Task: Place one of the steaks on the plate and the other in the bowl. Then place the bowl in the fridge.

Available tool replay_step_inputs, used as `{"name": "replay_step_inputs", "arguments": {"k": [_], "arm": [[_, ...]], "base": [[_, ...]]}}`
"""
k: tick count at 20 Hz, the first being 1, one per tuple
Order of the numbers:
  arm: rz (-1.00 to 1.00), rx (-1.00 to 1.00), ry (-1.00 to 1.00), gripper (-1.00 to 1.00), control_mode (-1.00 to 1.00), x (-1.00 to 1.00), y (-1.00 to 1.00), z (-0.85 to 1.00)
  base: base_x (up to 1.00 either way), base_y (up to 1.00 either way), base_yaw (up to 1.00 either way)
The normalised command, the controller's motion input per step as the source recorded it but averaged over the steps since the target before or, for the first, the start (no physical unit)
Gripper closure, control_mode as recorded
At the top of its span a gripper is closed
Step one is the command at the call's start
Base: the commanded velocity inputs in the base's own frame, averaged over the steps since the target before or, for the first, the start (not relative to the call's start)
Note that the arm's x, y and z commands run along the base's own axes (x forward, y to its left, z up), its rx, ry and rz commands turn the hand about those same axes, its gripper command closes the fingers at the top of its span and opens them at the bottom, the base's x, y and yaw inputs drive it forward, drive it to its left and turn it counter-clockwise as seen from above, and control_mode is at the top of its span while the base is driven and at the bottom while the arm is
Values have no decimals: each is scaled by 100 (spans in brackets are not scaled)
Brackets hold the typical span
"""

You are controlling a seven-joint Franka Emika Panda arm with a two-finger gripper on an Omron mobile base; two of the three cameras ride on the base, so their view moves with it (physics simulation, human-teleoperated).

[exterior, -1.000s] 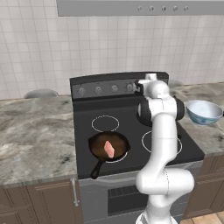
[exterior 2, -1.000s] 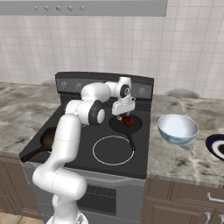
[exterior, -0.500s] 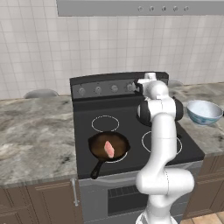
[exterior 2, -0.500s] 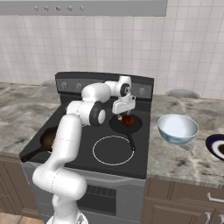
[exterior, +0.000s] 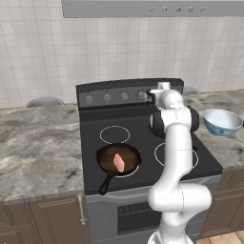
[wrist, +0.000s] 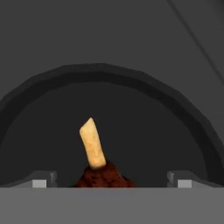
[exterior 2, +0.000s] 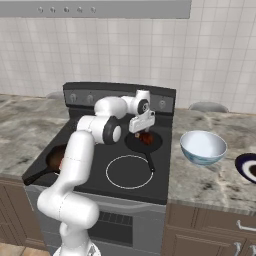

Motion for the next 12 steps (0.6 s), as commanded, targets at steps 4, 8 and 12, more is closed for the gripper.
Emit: {"name": "replay_step_inputs", "arguments": {"k": [4, 8, 12], "arm": [[2, 0, 2, -100, -100, 0, 0, -24], [3, 0, 0, -100, -100, 0, -2, -35], [4, 0, -2, -100, -100, 0, 0, -10]], "base": [[0, 0, 0], [0, 0, 0], [0, 0, 0]]}}
